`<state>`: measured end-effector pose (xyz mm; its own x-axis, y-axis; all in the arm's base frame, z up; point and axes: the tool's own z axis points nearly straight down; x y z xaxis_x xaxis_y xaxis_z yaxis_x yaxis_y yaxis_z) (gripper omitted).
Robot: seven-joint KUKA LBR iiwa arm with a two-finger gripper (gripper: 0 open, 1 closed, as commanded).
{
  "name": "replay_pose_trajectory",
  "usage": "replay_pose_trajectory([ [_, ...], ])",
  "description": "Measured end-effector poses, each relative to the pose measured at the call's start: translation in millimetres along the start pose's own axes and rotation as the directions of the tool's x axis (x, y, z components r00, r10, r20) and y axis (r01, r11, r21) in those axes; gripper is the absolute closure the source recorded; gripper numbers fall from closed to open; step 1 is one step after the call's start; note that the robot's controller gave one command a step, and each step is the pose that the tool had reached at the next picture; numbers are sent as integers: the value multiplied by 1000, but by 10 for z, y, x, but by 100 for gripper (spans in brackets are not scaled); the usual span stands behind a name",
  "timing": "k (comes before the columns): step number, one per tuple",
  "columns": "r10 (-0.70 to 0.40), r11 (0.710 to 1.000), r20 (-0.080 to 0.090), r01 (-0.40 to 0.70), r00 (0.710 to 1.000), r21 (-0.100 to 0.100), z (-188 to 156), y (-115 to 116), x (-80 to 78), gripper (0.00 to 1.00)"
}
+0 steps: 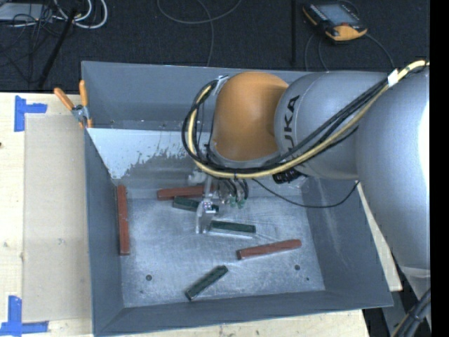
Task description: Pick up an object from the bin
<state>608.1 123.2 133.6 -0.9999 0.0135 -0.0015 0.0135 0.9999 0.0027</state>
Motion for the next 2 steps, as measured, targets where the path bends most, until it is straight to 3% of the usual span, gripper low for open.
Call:
replay_pose_trajectory([
  [1, 3, 1000, 18, -3, 1000, -2, 567, -28, 258, 100],
  [2, 3, 1000, 18, -3, 1000, -2, 566, -28, 258, 100],
])
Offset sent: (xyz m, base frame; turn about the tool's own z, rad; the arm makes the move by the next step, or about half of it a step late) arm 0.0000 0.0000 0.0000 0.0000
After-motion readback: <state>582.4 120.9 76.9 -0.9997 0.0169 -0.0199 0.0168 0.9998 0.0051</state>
